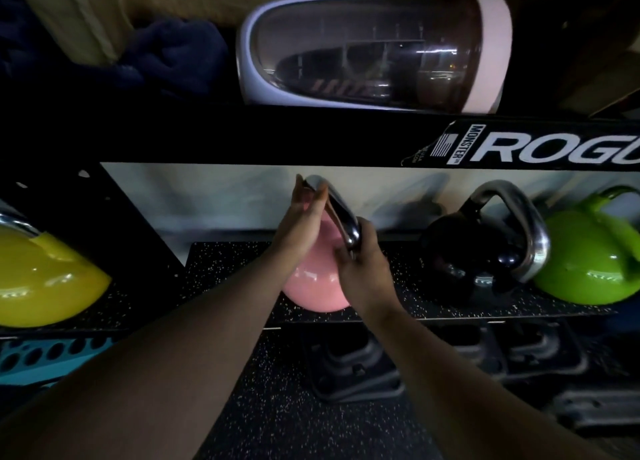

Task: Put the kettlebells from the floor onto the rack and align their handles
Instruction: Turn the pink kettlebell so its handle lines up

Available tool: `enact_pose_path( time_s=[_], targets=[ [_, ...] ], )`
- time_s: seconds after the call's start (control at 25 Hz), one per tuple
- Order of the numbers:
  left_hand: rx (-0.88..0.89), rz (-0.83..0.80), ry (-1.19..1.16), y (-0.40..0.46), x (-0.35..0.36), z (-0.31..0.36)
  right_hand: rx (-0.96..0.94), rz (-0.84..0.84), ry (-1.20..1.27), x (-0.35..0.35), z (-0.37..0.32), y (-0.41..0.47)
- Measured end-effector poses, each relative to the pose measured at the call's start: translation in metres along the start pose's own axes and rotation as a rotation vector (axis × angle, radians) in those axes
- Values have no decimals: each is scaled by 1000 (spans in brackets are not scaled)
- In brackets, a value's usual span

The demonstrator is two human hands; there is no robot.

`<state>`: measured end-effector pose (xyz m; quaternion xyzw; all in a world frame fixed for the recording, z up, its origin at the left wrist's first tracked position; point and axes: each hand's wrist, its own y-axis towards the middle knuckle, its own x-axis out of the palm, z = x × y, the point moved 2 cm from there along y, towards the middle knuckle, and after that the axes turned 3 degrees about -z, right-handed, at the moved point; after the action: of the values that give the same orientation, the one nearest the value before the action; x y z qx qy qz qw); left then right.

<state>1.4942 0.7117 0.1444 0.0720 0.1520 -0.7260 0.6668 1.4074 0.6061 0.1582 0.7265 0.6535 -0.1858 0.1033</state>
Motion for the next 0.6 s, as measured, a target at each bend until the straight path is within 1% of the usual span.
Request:
enact_pose_path(
  time_s=[0.08, 0.12, 0.2, 0.32, 0.44, 0.52, 0.6],
  targets=[
    [-81, -27, 62, 12, -6, -1, 19, -66, 74, 10, 0, -5],
    [-101, -26, 57, 16, -7, -3, 41, -97, 121, 11, 0, -4],
    [-67, -8, 20, 13, -4, -7, 92, -132, 210, 6, 2, 2],
    [11, 0, -30, 4, 3, -11, 89, -132, 255, 4, 5, 8],
    [1, 3, -70, 11, 3, -11, 81, -113, 300, 14, 4, 6],
    [-40, -53, -16, 20, 3, -7, 97, -114, 298, 18, 2, 3],
    [-37, -100, -23, 25, 5, -3, 105, -129, 301, 18, 3, 3]
  ],
)
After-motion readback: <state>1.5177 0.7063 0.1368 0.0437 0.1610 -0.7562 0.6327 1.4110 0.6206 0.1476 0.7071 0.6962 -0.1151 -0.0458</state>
